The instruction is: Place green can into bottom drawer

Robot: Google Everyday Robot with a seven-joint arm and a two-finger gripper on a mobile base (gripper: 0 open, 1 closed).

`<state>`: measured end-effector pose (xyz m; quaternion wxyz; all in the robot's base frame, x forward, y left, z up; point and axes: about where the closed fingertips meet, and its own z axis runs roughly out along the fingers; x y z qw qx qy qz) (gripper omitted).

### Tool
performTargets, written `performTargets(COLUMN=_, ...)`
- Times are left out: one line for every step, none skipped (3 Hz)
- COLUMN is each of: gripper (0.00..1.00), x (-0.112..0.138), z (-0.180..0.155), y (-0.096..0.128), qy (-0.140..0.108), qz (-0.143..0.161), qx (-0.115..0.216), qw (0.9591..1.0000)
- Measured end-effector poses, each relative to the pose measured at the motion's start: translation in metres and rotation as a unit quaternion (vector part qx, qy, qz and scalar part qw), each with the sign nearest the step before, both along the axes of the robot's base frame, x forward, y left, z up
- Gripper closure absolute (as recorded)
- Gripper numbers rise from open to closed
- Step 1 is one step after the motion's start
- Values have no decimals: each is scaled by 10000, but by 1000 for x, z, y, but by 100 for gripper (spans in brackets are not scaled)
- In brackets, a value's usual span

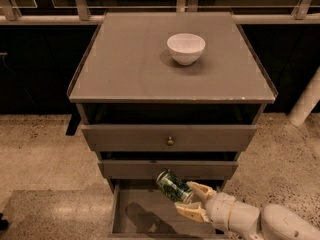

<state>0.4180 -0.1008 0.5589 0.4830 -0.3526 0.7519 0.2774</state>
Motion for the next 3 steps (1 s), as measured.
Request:
performTargets(gripper=100, x=-1, z=-50, y=-23, qy=207, qz=-485, qx=-144, qw=9985)
performTargets(gripper=100, x=-1, z=-114, y=-41, qy=549, qz=-912, qx=-84, qw=9943)
performTargets(gripper=100, x=1, z=-163, y=-55, qy=884, qz=-1207, qx=-95, qw=9887)
